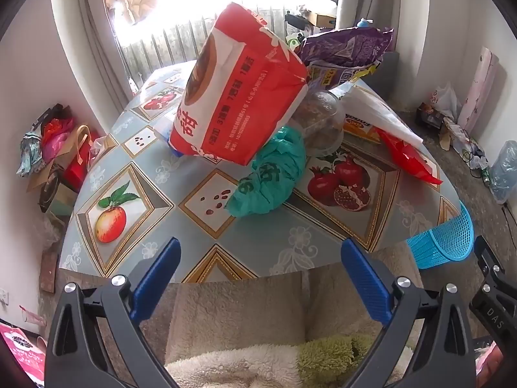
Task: Collect trash
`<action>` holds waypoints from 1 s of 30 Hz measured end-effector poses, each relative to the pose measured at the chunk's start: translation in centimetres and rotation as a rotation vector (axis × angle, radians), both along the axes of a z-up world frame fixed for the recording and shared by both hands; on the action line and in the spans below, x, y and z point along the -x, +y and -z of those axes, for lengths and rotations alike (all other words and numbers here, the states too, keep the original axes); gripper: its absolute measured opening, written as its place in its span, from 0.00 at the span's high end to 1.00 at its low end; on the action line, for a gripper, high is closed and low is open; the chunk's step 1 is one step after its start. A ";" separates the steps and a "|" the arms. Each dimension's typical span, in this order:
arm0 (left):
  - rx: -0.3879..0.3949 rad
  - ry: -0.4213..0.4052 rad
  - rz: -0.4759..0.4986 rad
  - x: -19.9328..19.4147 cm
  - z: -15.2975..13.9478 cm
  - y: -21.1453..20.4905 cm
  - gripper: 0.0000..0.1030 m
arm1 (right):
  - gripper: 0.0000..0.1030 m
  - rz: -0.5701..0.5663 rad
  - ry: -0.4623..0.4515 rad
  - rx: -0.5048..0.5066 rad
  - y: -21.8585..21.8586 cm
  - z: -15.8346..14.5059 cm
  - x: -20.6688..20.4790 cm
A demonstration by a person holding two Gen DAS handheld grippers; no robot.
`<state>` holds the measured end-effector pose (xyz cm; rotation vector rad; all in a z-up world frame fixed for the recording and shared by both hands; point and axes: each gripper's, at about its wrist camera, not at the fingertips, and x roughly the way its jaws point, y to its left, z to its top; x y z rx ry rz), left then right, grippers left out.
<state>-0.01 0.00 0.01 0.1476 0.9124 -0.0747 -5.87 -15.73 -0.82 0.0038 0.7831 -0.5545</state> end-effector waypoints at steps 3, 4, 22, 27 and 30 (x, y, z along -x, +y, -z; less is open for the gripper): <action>-0.003 -0.002 -0.005 0.0 0.0 0.0 0.06 | 0.08 -0.001 -0.004 -0.003 0.0 0.0 0.0; -0.004 -0.001 -0.008 0.0 0.0 0.1 0.06 | 0.08 -0.001 -0.008 -0.001 0.1 0.0 0.0; 0.002 0.005 -0.018 -0.1 0.2 0.6 0.06 | 0.08 -0.006 -0.013 -0.005 0.1 0.0 -0.3; 0.002 0.006 -0.018 -0.2 0.2 0.6 0.06 | 0.08 -0.006 -0.014 -0.006 0.4 -0.1 -0.5; 0.001 0.006 -0.017 -0.2 0.2 0.6 0.06 | 0.08 -0.006 -0.015 -0.007 0.4 -0.1 -0.6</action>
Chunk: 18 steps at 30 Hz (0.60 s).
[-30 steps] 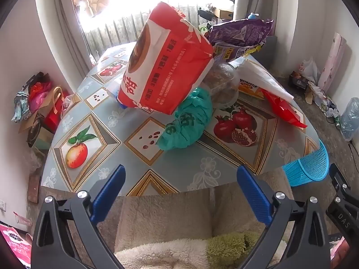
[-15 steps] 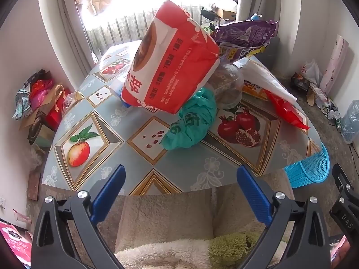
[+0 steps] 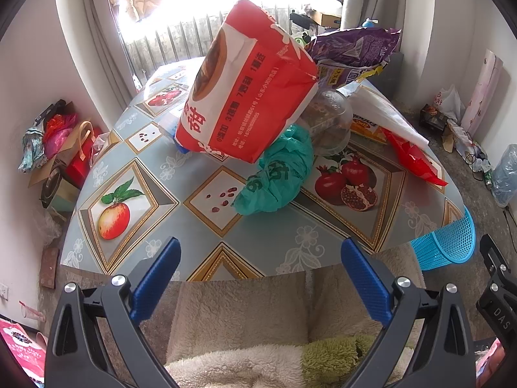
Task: Collect trash
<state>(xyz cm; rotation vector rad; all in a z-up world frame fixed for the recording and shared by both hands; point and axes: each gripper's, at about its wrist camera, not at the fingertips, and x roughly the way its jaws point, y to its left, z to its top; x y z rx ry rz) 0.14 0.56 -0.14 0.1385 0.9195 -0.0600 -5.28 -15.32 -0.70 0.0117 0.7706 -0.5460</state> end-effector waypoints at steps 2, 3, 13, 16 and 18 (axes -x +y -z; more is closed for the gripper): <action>0.000 0.000 0.000 0.0 0.0 0.0 0.06 | 0.08 -0.001 -0.001 -0.001 0.0 0.0 0.0; -0.001 0.000 0.000 0.0 0.0 0.0 0.06 | 0.08 -0.001 0.000 -0.001 0.1 0.0 -0.1; -0.002 0.001 0.000 0.0 0.0 0.0 0.06 | 0.08 -0.005 0.000 -0.006 0.2 -0.1 -0.1; -0.001 0.001 0.000 0.0 0.0 0.0 0.06 | 0.08 -0.005 0.000 -0.008 0.2 -0.1 -0.1; -0.001 0.001 -0.001 0.0 0.0 0.0 0.06 | 0.08 -0.006 -0.001 -0.008 0.1 -0.1 -0.1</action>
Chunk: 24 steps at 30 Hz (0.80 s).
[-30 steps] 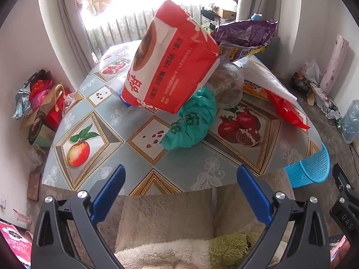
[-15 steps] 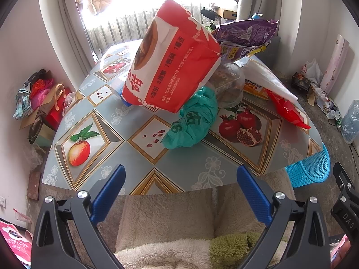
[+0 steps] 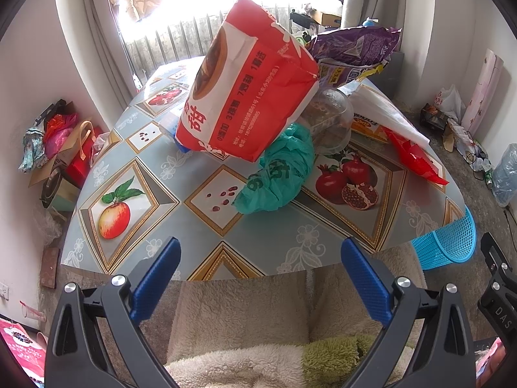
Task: Collect trash
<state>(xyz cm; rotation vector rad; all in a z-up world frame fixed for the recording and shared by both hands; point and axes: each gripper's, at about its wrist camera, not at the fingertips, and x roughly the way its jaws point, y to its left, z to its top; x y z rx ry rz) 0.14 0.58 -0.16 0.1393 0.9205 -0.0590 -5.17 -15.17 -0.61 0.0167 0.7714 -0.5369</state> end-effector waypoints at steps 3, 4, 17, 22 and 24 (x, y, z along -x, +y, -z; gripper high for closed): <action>0.000 0.000 0.000 0.0 0.0 0.0 0.06 | 0.08 0.000 -0.001 -0.001 0.0 0.0 0.0; 0.001 0.000 0.000 0.0 0.0 0.0 0.06 | 0.08 -0.002 0.000 -0.002 0.0 0.0 0.0; 0.002 -0.005 -0.004 0.0 0.0 0.4 0.06 | 0.08 -0.033 0.001 -0.017 0.0 0.0 0.0; 0.006 -0.025 -0.009 0.0 -0.3 0.8 0.06 | 0.08 -0.042 -0.002 -0.017 0.6 -0.4 -0.5; 0.015 -0.045 0.003 -0.1 -0.8 0.9 0.06 | 0.08 -0.047 -0.006 -0.017 0.7 -0.5 -0.8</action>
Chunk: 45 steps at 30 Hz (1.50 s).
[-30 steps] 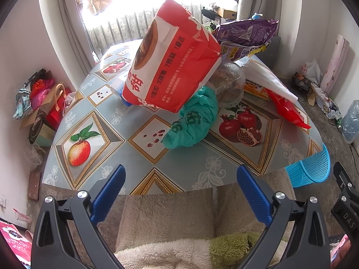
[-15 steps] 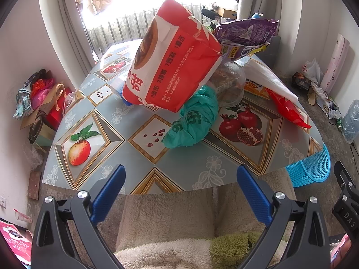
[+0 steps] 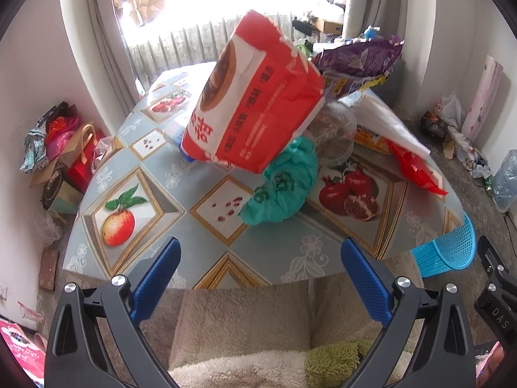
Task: Collect trash
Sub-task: 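Grasp the red-and-white snack bag with the left tool while the right tool grasps the purple snack bag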
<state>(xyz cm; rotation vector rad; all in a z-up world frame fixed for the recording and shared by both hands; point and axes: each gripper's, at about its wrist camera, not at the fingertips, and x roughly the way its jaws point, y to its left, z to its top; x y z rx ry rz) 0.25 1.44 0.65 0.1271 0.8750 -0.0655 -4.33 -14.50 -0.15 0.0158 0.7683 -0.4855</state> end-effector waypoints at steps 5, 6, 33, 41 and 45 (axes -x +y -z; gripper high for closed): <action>0.008 -0.091 0.056 -0.6 -1.8 0.4 0.06 | 0.08 -0.016 -0.031 0.007 0.0 -0.8 -0.7; 0.009 -0.118 0.067 -0.8 -2.3 0.6 0.06 | 0.08 -0.020 -0.039 0.007 0.0 -1.0 -0.8; 0.127 -0.334 0.424 -10.3 -5.0 3.9 0.27 | 0.26 -0.349 -0.230 -0.703 -1.6 -7.8 -16.2; 0.179 -0.290 0.501 -12.1 -3.8 4.3 0.53 | 0.37 -0.308 -0.126 -0.948 -1.4 -5.6 -18.6; 0.221 -0.272 0.497 -12.5 -3.6 5.1 0.63 | 0.46 -0.282 -0.100 -1.027 -1.7 -5.2 -18.7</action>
